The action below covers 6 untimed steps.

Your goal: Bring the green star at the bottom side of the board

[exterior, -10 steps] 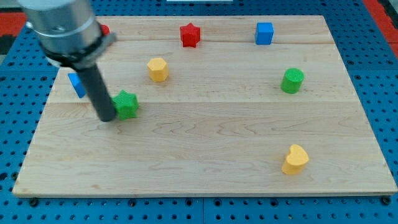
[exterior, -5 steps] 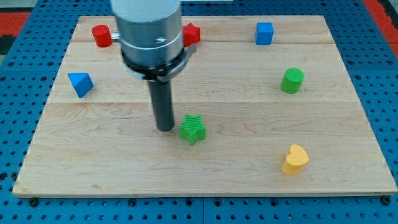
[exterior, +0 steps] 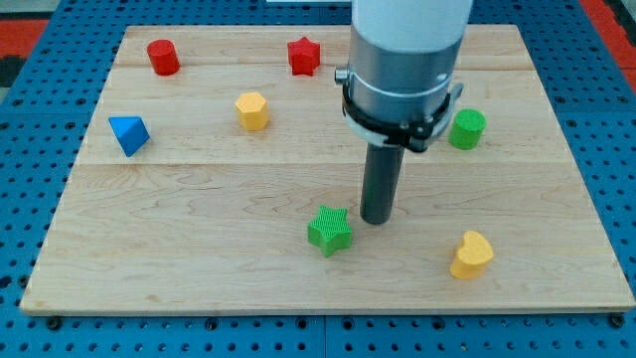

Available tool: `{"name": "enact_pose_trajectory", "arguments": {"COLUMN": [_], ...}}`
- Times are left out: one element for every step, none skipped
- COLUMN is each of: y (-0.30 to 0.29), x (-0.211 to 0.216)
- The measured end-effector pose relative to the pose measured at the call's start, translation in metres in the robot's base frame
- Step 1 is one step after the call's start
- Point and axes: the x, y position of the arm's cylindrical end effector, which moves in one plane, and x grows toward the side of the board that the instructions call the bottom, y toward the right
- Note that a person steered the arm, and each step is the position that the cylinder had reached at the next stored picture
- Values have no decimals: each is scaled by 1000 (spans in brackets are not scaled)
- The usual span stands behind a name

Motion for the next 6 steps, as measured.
{"name": "enact_pose_trajectory", "arguments": {"y": [-56,-91,-79,-117,-125,-103], "x": [28,19,-24,-13,29,-32]}}
